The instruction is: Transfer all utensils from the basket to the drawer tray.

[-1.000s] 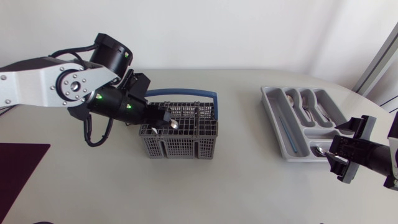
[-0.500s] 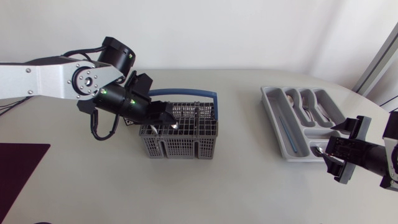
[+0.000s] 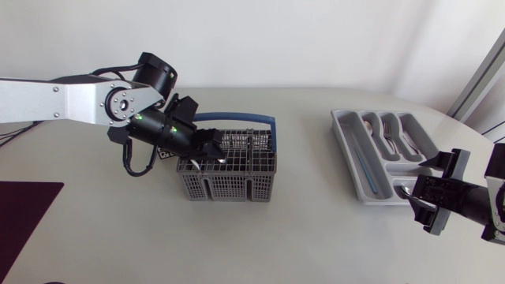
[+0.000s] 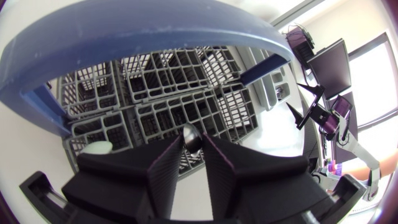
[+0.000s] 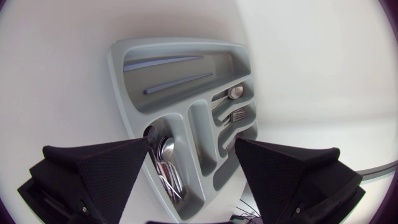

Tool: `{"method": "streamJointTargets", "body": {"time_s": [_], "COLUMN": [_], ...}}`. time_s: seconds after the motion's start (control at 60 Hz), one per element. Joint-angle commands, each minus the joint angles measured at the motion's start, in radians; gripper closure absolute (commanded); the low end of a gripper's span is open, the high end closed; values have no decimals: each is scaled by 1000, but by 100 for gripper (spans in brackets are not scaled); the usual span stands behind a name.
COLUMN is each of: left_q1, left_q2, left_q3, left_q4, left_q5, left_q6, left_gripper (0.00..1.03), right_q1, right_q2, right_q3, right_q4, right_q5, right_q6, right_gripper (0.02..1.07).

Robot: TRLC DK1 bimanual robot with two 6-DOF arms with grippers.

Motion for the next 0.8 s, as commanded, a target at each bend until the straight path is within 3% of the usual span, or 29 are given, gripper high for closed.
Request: {"method": "streamJointTargets", "body": {"time_s": [0.0,0.083,0.2,0.583,0.783], "left_q1": [14,23,29,45,95], "left_q2": [17,12,-6,-87,-106], "left_q3": [27,24,16,-2,-13], "left_q4": [-1,-3,-1,-1,-1], "left_q5": [26,44,63,90,216], "left_q6": [-28,-26,-23,-23,-22], "left_gripper": [89,97,100,100,100], "right_q1": [10,10,10,11,23], "right_q2": [-7,-7,-10,-27,-45], "right_q3": [-32,-33,-38,-50,-50], "right_q4": [-4,-4,-4,-9,-24], "right_q5": [7,7,7,7,8], "right_q6": [-4,-4,-10,-21,-15], "right_gripper": [7,7,7,7,7]}}
